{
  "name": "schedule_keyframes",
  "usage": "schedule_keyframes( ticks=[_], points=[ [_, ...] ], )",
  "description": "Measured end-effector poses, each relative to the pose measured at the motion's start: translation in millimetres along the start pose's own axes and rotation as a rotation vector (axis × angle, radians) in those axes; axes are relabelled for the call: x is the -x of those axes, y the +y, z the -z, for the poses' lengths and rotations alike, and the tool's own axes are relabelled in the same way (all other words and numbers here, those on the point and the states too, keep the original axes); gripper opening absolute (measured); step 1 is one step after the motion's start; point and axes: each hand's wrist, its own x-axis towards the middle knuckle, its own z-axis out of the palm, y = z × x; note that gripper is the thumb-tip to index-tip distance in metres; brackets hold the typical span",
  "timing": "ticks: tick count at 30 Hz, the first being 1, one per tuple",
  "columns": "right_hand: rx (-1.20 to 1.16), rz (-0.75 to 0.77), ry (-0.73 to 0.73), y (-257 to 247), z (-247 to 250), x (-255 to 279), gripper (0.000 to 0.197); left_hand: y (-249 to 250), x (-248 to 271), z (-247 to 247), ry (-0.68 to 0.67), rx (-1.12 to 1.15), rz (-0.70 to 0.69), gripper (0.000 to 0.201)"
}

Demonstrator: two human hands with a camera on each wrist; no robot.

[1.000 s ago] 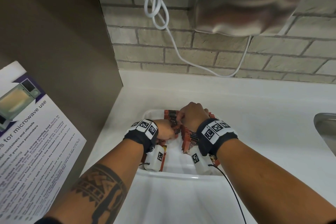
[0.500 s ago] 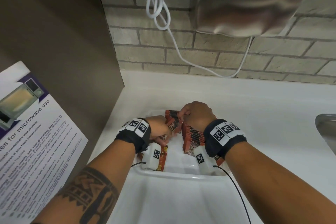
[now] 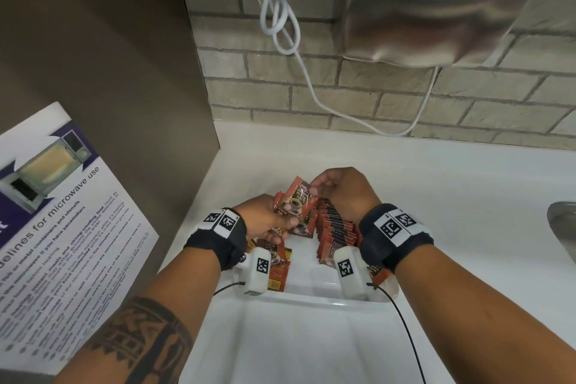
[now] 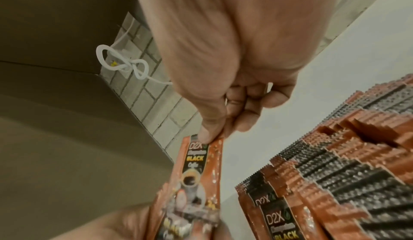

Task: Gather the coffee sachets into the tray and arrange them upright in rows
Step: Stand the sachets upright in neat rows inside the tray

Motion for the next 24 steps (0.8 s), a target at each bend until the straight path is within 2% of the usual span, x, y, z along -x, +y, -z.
schedule_keyframes(
  ticks=[2,4,6,8,11,14,19,24],
  points=[
    [0.061,-0.001,0.038,1,1,-2,0.006,0,-1,5,0.046,-0.23,0.126,0.027],
    [0.168,-0.005,0.015,1,0,-3,0.014,4,-3,10,0.119,-0.535,0.243,0.027],
    [0.308,-0.053,-0.052,2,-6,-6,0.019,12,1,8,0.184,-0.785,0.272,0.019],
    [0.511,-0.1,-0.099,3,-16,-10,0.014,20,2,2,0.148,-0.912,0.269,0.02],
    [0.762,-0.1,-0.089,3,-30,-15,0.021,27,-2,-12,0.018,-0.906,0.256,0.019],
    [0.846,-0.11,-0.095,2,-38,-18,0.022,22,-16,-28,-0.083,-0.896,0.256,0.026],
    [0.838,-0.113,-0.1,2,-43,-20,0.01,17,-32,-36,-0.126,-0.991,0.31,0.02],
    [0.782,-0.07,-0.083,4,-40,-25,0.018,18,-37,-33,-0.08,-0.916,0.293,0.012]
  ],
)
